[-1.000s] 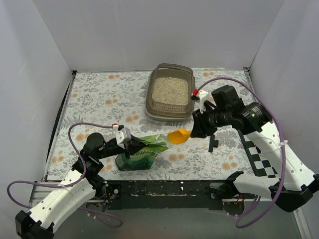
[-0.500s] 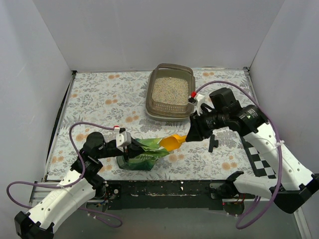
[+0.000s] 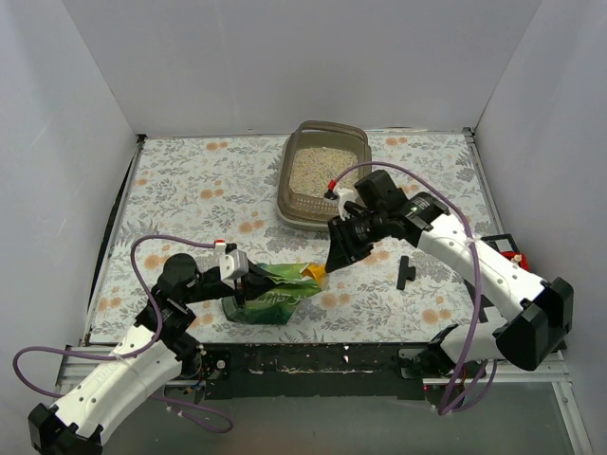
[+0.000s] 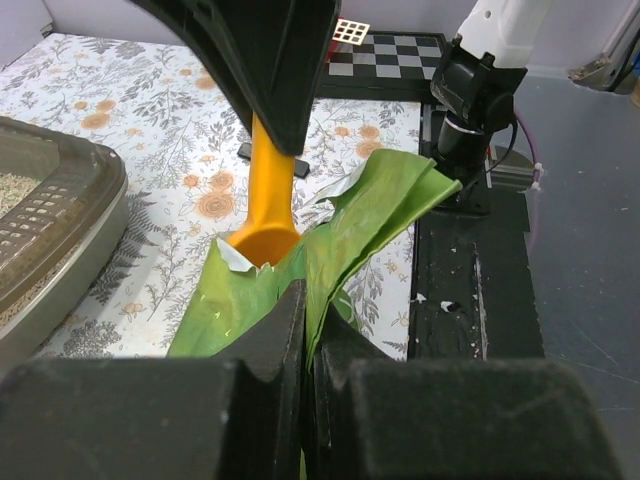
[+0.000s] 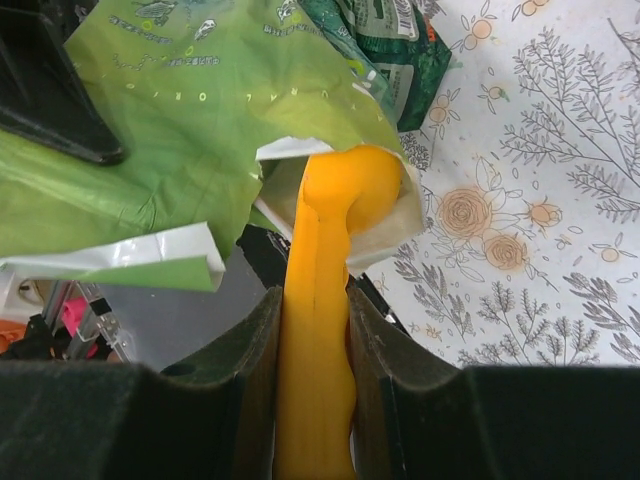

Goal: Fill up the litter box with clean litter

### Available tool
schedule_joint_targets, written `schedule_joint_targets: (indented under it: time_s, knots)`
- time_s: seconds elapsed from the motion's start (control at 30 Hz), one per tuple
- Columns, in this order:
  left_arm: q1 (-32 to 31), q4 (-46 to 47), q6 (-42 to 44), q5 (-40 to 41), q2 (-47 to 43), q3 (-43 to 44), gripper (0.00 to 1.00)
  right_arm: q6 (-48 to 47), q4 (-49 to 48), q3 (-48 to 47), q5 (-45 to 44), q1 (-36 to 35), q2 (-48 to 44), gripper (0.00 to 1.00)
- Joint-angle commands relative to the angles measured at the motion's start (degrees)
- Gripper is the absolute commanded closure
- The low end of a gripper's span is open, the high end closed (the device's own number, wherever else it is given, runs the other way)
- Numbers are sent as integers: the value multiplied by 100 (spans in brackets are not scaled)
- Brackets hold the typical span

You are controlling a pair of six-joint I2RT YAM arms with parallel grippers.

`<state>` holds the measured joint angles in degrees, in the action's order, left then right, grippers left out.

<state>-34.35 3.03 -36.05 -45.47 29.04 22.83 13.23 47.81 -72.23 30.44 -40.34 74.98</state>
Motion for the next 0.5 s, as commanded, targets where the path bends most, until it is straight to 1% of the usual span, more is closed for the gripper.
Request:
schedule_joint_targets:
  time_s: [0.0,0.13,0.23,0.37,0.47]
  knots:
    - [-46,163,-112,56,-12,-103,100,285,-492,-222,-327,-272,411,99]
    - [-46,172,-95,214,-3,-121,100,399,-492,-239,-819,-378,754,99]
    - [-46,233,-121,381,-3,-156,100,504,-580,-196,-1004,-440,1009,99]
    - [-46,260,-104,539,-3,-174,100,601,-1001,6,-865,-484,1308,99]
    - [-46,260,-112,496,-29,-182,100,636,-1352,147,-496,-484,1589,99]
